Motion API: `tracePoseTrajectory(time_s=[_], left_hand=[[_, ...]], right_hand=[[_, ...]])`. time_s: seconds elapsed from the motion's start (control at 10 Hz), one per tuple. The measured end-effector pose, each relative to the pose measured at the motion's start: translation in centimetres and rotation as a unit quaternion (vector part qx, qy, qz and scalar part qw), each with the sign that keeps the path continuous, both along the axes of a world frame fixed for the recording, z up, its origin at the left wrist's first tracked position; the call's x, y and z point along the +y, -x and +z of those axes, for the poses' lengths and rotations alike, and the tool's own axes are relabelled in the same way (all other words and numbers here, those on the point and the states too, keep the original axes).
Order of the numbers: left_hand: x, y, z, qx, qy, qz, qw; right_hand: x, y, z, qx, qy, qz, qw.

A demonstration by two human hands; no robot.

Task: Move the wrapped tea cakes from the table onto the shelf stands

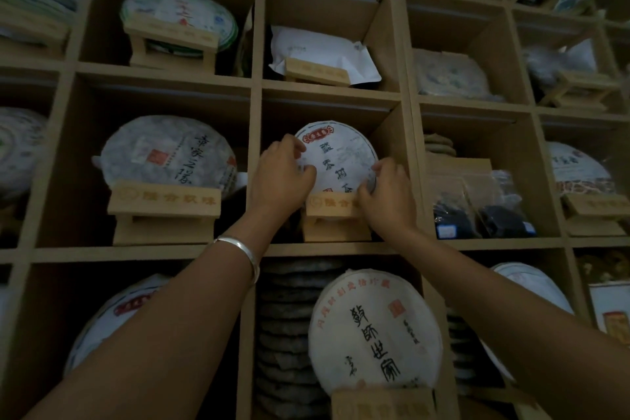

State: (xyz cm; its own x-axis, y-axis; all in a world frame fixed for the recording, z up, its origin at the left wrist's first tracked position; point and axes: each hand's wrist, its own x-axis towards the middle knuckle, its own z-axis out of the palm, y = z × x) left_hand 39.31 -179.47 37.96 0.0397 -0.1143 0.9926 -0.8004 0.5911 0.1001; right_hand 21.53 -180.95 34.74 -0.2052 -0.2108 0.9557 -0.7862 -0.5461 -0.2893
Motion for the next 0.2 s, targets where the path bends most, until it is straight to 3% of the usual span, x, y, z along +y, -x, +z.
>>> tracePoseTrajectory(time_s=[0.2], left_hand=[[1.5,-0.8,-1.6,-0.046,-0.007,0.011,0.999]], right_hand=[[2.0,0.9,-1.6,0.027,-0.025,-0.01,0.999]])
